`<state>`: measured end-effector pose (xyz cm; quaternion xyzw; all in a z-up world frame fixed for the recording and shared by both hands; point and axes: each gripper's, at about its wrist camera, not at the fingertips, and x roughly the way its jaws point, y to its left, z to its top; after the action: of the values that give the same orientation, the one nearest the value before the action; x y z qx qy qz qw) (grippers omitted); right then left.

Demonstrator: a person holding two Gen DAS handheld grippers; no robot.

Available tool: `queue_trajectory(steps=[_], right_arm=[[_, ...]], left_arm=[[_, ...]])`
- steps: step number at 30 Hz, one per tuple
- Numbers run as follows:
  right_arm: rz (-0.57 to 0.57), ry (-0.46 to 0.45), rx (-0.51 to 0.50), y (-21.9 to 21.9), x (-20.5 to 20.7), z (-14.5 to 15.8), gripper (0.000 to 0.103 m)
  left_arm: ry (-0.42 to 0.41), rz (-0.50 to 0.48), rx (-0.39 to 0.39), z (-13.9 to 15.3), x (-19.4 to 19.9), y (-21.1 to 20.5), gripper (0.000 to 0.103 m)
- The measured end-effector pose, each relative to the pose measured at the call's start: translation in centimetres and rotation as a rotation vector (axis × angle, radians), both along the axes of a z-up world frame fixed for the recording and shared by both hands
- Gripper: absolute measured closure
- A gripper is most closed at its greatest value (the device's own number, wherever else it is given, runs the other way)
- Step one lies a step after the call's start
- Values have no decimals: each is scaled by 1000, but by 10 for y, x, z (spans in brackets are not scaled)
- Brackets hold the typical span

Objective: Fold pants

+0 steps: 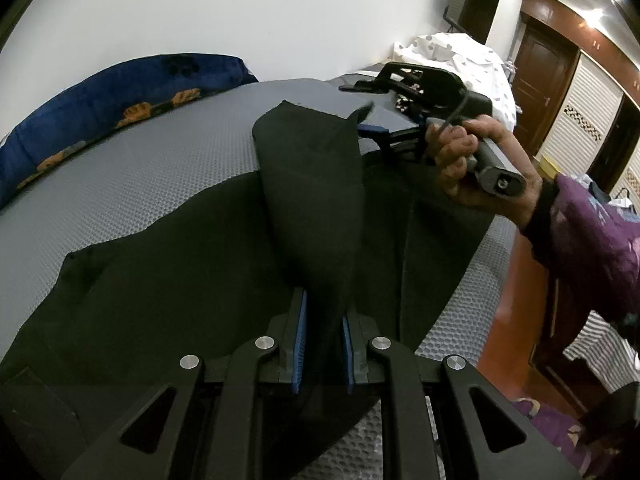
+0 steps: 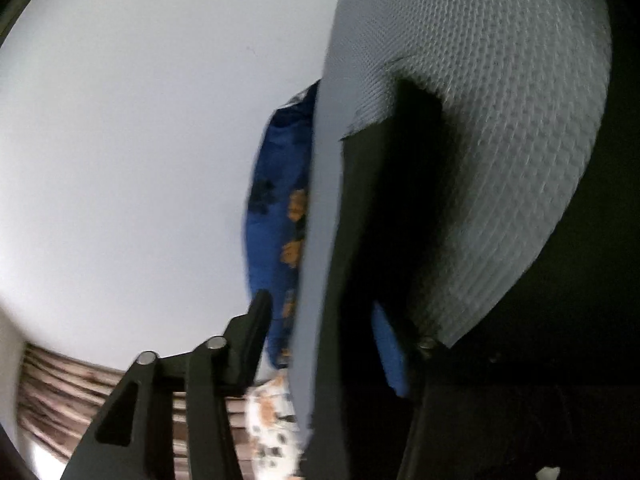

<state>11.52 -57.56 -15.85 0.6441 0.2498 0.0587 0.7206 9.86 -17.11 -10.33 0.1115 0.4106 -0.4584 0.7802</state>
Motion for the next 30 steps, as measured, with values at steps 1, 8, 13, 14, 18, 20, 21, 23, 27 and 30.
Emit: queue_trajectory(steps=[1,8,13,14,18,20,21,23,27,30], right_arm=[[-2,16,-4,-4,-1,-1,57],[-25,151,-37,-23,6,-10,71],[-79,239,-83,-38,0,-12,98],[-92,221,-86,-39,-8,-7,98],[-147,123,-137,-43,-51,33,98],[-171,106,-158,-45,-81,47,98],[-187,109,-178,-46,-101,53,98],[-204,131,-202,-47,-131,55,98],[-234,200,-174,-42,-186,29,98],[-259,217,-132,-39,-209,5,98]], left_arm=[[2,0,2,-1,0,-1,87],[5,-4,16,-4,-2,-4,87],[-1,-2,25,-4,-2,-7,87],[-8,-4,26,-4,-2,-7,87],[-36,-14,23,0,-5,-4,87],[-38,-29,17,1,-8,-4,87],[-44,-38,19,1,-10,-4,87],[-53,-61,32,-1,-17,-5,87],[-43,-102,71,-15,-33,-5,87],[-74,-132,113,-25,-45,-5,87]])
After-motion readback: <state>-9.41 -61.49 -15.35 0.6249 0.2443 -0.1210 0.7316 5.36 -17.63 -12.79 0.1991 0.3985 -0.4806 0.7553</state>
